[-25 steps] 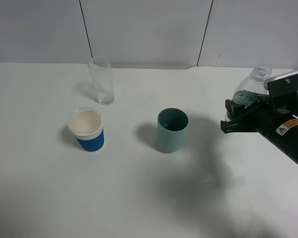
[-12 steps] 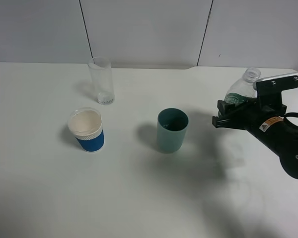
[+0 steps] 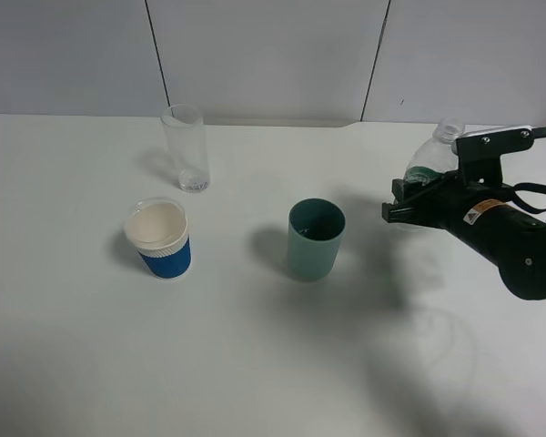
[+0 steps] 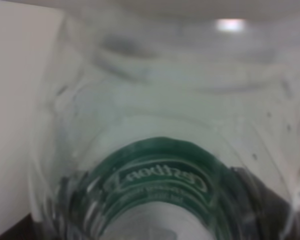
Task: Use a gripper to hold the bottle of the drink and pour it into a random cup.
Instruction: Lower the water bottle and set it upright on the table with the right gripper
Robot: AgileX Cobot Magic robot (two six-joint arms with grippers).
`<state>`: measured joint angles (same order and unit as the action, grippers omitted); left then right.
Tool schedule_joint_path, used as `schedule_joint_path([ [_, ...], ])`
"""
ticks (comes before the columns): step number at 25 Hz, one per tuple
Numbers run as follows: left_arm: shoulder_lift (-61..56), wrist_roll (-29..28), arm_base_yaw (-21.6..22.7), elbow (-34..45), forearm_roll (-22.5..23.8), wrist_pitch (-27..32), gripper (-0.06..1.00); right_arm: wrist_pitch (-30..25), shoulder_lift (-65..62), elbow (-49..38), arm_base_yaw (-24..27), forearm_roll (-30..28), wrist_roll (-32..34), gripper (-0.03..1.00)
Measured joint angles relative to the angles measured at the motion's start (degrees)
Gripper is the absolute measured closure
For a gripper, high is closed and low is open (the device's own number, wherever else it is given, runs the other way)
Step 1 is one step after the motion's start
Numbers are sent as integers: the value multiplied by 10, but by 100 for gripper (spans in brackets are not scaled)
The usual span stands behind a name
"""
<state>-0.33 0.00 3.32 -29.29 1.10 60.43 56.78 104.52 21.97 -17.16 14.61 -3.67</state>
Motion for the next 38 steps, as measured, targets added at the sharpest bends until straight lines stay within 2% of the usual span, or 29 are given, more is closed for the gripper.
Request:
schedule_joint_path([
  [8,0,0,0,0,1,0,-4,-35,0,1,3,1,6,42],
  [23,0,0,0,0,1,0,-4,-48,0,1,3,1,6,41],
  [28,0,0,0,0,1,0,-4,-49,0,1,3,1,-3,34],
  [34,0,0,0,0,1,0,-4,-49,0,1,3,1,-26,13],
  [38,0,0,0,0,1,0,-4,-49,0,1,3,1,-29,7],
])
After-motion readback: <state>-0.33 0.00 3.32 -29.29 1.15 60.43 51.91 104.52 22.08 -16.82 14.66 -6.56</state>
